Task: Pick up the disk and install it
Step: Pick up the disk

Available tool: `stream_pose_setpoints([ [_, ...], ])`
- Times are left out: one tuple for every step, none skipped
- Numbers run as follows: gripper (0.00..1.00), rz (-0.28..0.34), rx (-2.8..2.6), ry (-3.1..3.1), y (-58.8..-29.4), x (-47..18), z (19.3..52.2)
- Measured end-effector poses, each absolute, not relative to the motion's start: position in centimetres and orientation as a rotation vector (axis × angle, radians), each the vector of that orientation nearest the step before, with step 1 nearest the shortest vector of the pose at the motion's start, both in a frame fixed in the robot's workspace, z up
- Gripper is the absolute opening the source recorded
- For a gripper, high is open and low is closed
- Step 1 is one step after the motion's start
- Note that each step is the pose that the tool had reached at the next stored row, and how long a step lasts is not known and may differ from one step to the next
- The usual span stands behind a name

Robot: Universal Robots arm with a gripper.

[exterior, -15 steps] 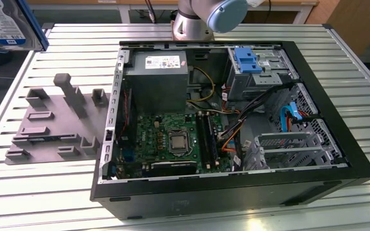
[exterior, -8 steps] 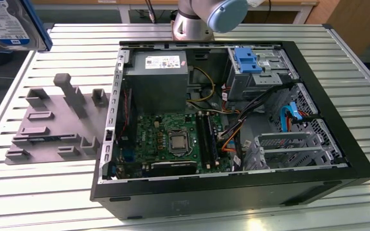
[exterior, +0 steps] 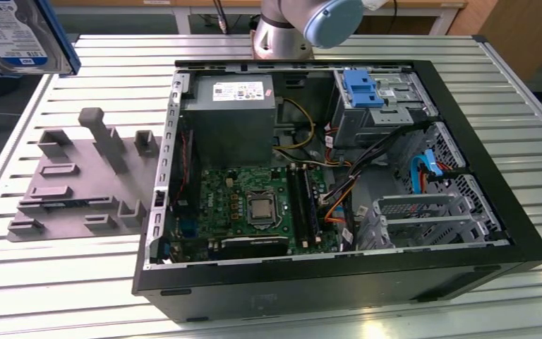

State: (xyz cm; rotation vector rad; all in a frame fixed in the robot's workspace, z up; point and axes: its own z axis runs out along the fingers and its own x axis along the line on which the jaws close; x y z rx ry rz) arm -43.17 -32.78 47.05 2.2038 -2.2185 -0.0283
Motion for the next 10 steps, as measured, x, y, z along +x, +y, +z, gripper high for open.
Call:
stream_pose_setpoints([
  [0.36, -0.028, 2.204, -2.218, -32.78, -43.09, 47.06],
  [0.36, -0.028, 2.204, -2.218, -32.78, -43.01, 47.05],
  [0.36, -0.028, 2.204, -2.219, -32.77, -42.98, 47.05],
  [0.36, -0.028, 2.204, -2.219, -32.77, -42.98, 47.05],
  [0.36, -0.028, 2.204, -2.219, -32.78, -42.96, 47.05],
  [0.36, -0.028, 2.204, -2.219, -32.78, -42.94, 47.05],
  [0.36, -0.028, 2.204, -2.219, -32.78, -42.93, 47.05],
  [0.36, -0.028, 2.204, -2.218, -32.78, -42.92, 47.05],
  [0.36, -0.028, 2.204, -2.218, -32.78, -42.92, 47.08],
  [0.36, -0.028, 2.204, -2.218, -32.78, -42.92, 47.14],
])
